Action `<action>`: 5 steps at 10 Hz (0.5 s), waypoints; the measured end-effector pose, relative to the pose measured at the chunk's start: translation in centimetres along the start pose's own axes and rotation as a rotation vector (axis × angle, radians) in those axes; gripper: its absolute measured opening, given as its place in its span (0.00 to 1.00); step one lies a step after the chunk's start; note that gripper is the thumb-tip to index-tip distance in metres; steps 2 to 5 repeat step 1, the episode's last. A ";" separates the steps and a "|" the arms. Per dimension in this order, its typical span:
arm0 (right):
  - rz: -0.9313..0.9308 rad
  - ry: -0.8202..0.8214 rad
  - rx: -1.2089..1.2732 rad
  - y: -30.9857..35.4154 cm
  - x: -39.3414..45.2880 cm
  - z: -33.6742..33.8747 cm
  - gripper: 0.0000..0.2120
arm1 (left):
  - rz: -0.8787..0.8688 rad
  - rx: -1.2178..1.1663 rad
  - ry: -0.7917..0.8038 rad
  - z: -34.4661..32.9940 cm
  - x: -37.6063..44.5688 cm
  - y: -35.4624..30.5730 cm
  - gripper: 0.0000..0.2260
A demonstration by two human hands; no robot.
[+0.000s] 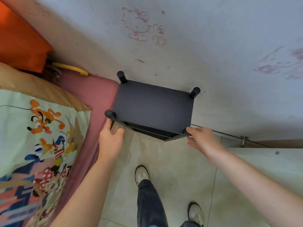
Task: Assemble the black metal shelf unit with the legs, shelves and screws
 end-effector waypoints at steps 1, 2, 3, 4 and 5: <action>0.072 0.053 -0.027 -0.4 -2.1 2.1 0.09 | 0.028 -0.035 0.007 -2.1 -4.4 -1.2 0.27; 0.072 0.053 -0.027 -0.4 -2.1 2.1 0.09 | 0.028 -0.035 0.007 -2.1 -4.4 -1.2 0.27; 0.072 0.053 -0.027 -0.4 -2.1 2.1 0.09 | 0.028 -0.035 0.007 -2.1 -4.4 -1.2 0.27; 0.072 0.053 -0.027 -0.4 -2.1 2.1 0.09 | 0.028 -0.035 0.007 -2.1 -4.4 -1.2 0.27; 0.072 0.053 -0.027 -0.4 -2.1 2.1 0.09 | 0.028 -0.035 0.007 -2.1 -4.4 -1.2 0.27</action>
Point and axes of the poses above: each hand's wrist, its own x-axis towards the middle knuckle, its own z-axis out of the back of the hand, y = z × x, the point moved 6 cm from there along x, towards the middle knuckle
